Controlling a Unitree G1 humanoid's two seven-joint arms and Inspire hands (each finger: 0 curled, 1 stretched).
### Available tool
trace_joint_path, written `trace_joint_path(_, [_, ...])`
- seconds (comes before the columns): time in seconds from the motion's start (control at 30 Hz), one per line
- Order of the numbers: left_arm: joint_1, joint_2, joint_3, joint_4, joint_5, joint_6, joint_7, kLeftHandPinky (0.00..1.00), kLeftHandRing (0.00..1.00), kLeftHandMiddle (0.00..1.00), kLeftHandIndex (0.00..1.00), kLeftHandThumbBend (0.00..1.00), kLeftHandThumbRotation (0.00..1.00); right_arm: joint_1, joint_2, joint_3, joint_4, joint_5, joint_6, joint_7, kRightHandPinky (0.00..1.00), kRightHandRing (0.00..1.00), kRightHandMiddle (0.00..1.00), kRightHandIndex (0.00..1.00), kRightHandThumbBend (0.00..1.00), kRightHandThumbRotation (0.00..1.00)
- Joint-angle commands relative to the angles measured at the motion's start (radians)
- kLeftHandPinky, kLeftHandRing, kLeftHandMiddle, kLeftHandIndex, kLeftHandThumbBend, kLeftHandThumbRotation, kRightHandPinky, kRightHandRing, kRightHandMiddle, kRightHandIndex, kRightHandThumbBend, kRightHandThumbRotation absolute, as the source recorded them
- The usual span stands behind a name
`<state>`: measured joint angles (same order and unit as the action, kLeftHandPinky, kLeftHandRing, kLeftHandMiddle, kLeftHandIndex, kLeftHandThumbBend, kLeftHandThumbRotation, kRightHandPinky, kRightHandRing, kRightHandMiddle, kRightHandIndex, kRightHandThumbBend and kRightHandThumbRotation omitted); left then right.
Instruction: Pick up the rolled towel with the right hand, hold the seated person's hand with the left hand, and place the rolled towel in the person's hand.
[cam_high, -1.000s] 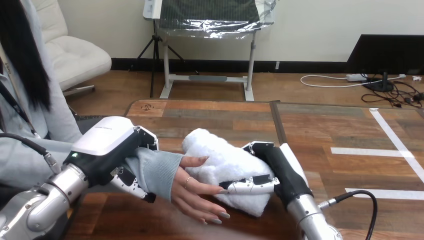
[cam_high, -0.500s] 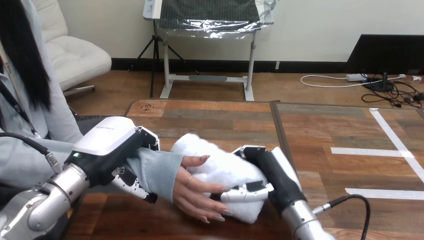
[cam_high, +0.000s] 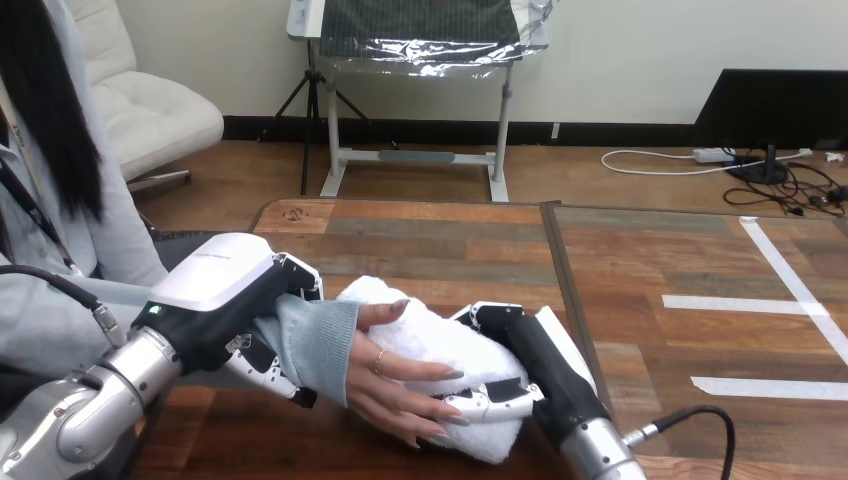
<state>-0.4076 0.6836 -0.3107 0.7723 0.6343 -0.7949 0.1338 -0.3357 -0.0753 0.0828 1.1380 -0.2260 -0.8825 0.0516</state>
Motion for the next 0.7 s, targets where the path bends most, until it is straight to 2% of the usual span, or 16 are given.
trace_joint_path(0.0, [-0.119,-0.054,0.02,-0.023,-0.025,-0.031,0.031,0.23,0.28,0.34,0.38,1.0,0.15,0.018,0.005,0.019,-0.155,0.032,-0.028,0.052,0.23,0.27,0.37,0.45,0.87,0.05])
trace_joint_path(0.23, [-0.124,-0.062,0.017,-0.007,-0.028,-0.035,0.028,0.23,0.27,0.33,0.37,1.0,0.14,0.089,-0.002,0.031,-0.302,0.066,0.013,0.105,0.23,0.27,0.36,0.45,0.87,0.04])
trace_joint_path(0.47, [-0.133,-0.066,0.011,0.016,-0.015,-0.044,0.042,0.23,0.27,0.33,0.36,1.0,0.14,0.171,-0.014,0.05,-0.474,0.112,0.062,0.169,0.22,0.27,0.36,0.45,0.87,0.04])
trace_joint_path(0.67, [-0.139,-0.068,0.007,0.031,-0.005,-0.052,0.055,0.22,0.26,0.32,0.36,1.0,0.15,0.225,-0.026,0.062,-0.59,0.15,0.091,0.214,0.22,0.27,0.36,0.45,0.86,0.03])
